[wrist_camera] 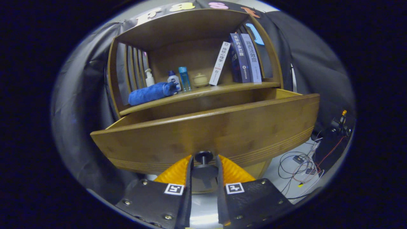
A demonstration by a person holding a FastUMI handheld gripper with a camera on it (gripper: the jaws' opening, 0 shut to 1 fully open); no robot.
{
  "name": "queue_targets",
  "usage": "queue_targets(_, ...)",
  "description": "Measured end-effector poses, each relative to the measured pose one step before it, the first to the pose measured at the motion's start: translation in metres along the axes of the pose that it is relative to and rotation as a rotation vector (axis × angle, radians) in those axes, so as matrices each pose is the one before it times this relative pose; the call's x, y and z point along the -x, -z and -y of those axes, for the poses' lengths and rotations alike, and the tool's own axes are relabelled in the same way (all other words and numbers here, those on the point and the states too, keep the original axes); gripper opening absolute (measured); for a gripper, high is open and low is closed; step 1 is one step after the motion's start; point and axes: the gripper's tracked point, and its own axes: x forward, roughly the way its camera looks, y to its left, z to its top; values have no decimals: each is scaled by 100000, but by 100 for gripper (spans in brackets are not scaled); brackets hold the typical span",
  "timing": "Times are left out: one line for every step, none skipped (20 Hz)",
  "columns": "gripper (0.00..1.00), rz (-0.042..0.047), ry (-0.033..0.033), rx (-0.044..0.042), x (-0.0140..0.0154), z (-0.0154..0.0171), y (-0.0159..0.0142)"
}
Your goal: Pull open the drawer, take out the items inside it, and place them on the countertop above the cabinet.
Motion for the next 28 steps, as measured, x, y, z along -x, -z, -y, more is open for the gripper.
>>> queue_targets(33, 908, 476, 83, 585, 153, -92)
queue_targets(33, -886, 643, 187, 607, -89, 294)
queue_targets(33, 253, 642, 65, 390, -42, 23)
queue_targets(33, -126, 795, 162, 380, 41, -80)
queue_targets(33, -351, 761, 689, 30, -28, 73)
queue_targets(33, -1133, 97, 211, 81, 11, 261)
queue_targets(33, 410, -323, -19, 16, -30, -107)
queue_targets(33, 273, -517, -122, -35, -46, -26)
queue_targets(33, 816, -337, -476, 7, 43, -94)
queue_targets(33, 374, -154, -463, -18, 8, 38)
queue_targets(33, 418, -53, -448, -47, 0, -30)
queue_targets(33, 193, 2, -393, 66, -40, 70)
queue_targets(33, 96, -25, -103, -31, -32, -35)
queue_targets(33, 167, 40, 12, -9, -16, 5)
queue_targets(33, -57, -47, -75, -17, -3, 7)
queue_targets(33, 271, -137, -151, 10, -20, -17)
queue_targets(33, 267, -151, -132, 12, -38, -15)
queue_targets(33, 379, -82, -82, -35, 31, -32)
queue_targets(33, 225, 6, 34, 25, -41, -39)
queue_targets(33, 184, 91, 62, 14, 24, 59)
queue_targets(33, -137, 105, 31, -4, -16, -49)
queue_targets(33, -83, 149, 181, -5, -23, -3)
queue_targets(33, -245, 194, 424, 21, -9, -2)
queue_targets(33, -182, 278, 317, -24, 50, 56)
queue_targets(33, -164, 253, 2, -74, 41, 28)
queue_targets(37, 172, 213, -178, 38, -42, -152)
queue_targets(41, 231, -791, -182, 11, -224, 7)
queue_targets(43, 1420, 276, -47, 161, -42, -420)
